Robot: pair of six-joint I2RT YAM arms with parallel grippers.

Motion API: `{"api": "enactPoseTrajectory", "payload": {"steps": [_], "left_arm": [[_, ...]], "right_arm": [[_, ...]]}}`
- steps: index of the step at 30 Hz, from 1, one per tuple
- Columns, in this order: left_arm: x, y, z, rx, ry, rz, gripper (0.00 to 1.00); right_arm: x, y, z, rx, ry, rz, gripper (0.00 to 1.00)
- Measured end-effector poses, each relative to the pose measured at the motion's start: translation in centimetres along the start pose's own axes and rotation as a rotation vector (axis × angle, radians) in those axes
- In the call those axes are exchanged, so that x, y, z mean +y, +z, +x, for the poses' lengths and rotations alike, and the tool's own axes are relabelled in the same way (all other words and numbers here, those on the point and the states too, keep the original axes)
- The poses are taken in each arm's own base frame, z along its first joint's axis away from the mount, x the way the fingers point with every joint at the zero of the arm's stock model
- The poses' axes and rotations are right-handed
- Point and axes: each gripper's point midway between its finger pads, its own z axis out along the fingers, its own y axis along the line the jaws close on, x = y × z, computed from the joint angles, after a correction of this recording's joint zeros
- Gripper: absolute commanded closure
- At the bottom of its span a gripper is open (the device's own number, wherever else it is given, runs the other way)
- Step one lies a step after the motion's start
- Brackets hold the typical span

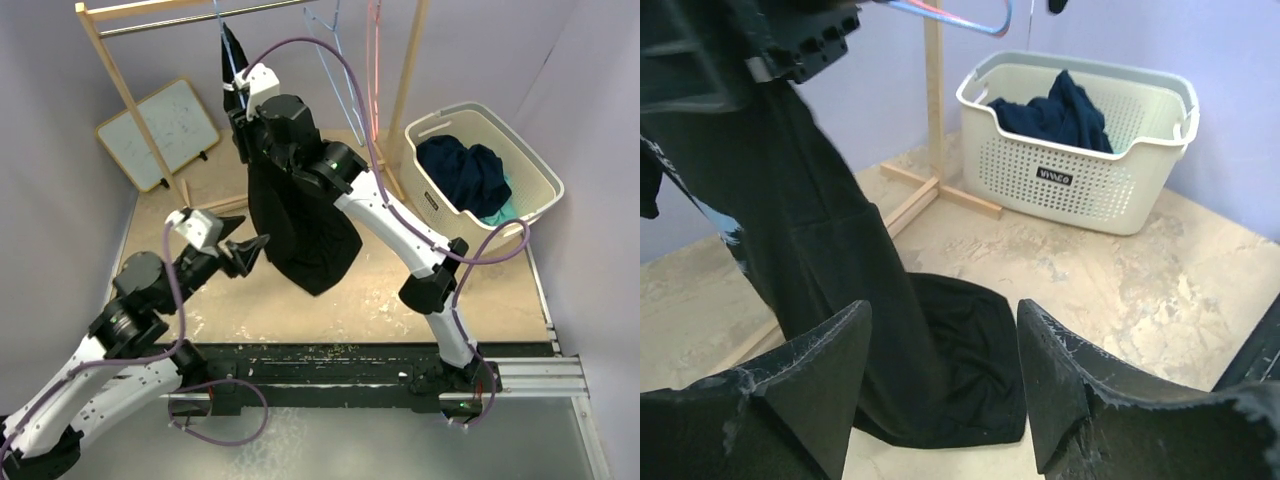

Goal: Remove the t-shirt from the hanger

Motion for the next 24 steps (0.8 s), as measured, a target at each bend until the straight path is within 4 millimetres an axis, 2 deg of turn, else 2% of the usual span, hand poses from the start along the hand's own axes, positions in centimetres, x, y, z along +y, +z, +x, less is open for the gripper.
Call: {"api": "enactPoseTrajectory", "payload": {"steps": [2, 5, 7, 11, 17, 24], "left_arm": [[0.1, -1.5, -0.5, -0.016, -0.017, -0.001, 0.38], [0.3, -3.4, -0.7, -0.025, -0.043, -0.013, 0.38], [0.5, -4.2, -0.2, -0.018, -0.062, -0.028, 0.39], [0.9, -5.3, 1.7, 0.026, -0.084, -0.052, 0.4], [1.1, -5.7, 2.8, 0.071, -0.094, -0.069, 0.4], [1.1, -5.5, 3.4, 0.097, -0.095, -0.07, 0.4]], "right_arm": [[-1.0, 0.5, -0.1, -0.01, 0.008, 0.024, 0.67], [-2.8, 0.9, -0.9, -0.038, 0.026, 0.06, 0.92], [-3.9, 1.0, -1.4, -0.056, 0.032, 0.085, 0.99], [-4.9, 0.7, -2.7, -0.094, 0.039, 0.107, 1.0], [-5.2, -0.6, -5.3, -0.165, 0.015, 0.108, 1.0], [-5.6, -3.7, -8.8, -0.237, -0.059, 0.089, 1.0]]}}
